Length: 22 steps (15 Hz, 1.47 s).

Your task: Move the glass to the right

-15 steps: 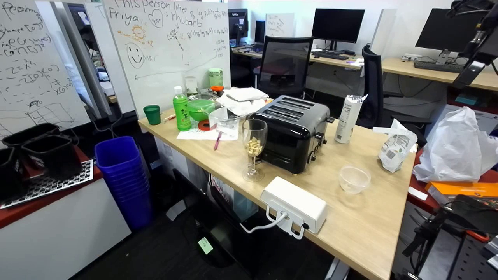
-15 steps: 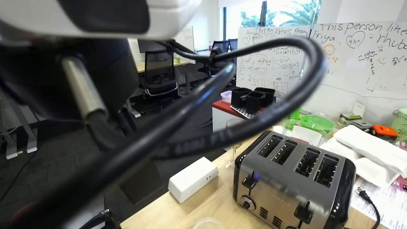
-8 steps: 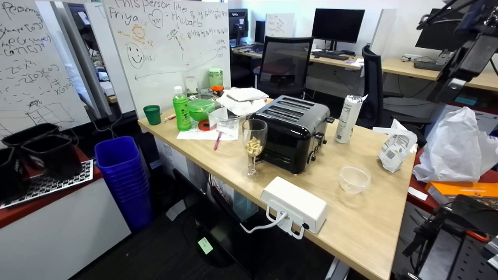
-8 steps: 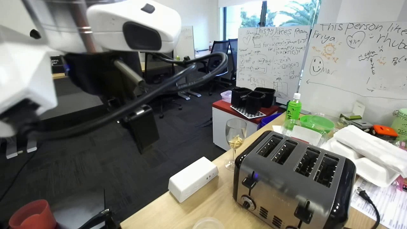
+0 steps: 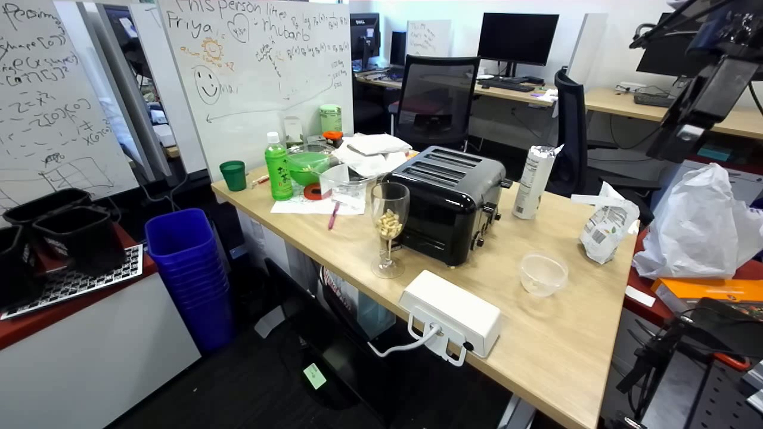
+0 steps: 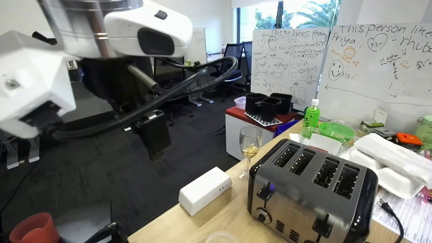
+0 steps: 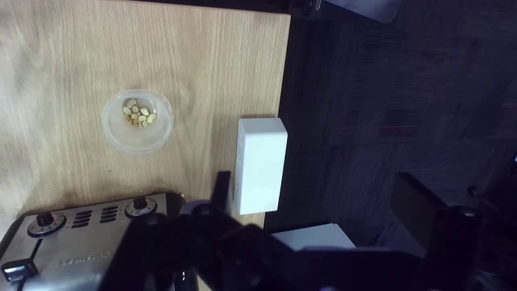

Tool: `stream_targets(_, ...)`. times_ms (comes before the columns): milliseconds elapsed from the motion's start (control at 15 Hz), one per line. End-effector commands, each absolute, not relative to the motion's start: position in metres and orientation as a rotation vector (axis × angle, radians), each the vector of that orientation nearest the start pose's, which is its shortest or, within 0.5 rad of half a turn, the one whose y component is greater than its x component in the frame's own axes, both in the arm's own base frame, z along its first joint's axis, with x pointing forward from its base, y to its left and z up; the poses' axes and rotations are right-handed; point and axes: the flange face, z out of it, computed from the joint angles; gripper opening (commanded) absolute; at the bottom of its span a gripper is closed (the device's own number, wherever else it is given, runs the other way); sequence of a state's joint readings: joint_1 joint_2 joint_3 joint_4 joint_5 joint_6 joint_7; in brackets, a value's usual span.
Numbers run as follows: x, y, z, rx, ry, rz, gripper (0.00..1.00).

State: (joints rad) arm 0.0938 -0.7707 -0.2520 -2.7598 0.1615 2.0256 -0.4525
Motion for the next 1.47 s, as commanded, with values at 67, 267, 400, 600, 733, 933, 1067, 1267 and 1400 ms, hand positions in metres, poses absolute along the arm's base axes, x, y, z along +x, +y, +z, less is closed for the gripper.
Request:
stream_targets(67,0.315,-0.015,0.429,-2.816,-0.470,-0.138,1.00)
stream_targets(267,0.322,0.032,0.432,-2.842,-0.605,-0.117,1.00)
stream_targets(400,0.329,0.066,0.438,-2.878,-0.679,-0.136,1.00)
stream_targets(600,0.349,0.104,0.447,-2.919,-0.753,-0.157,1.00)
stream_targets(733,0.370,0.117,0.449,-2.926,-0.760,-0.169,1.00)
stream_targets(933,0.409,0.132,0.452,-2.930,-0.728,-0.205,1.00)
stream_targets(1067,0.436,0.140,0.451,-2.939,-0.700,-0.232,1.00)
stream_targets(1267,0.475,0.152,0.443,-2.954,-0.616,-0.291,1.00)
stream_targets(1400,0.495,0.159,0.438,-2.954,-0.555,-0.329,1.00)
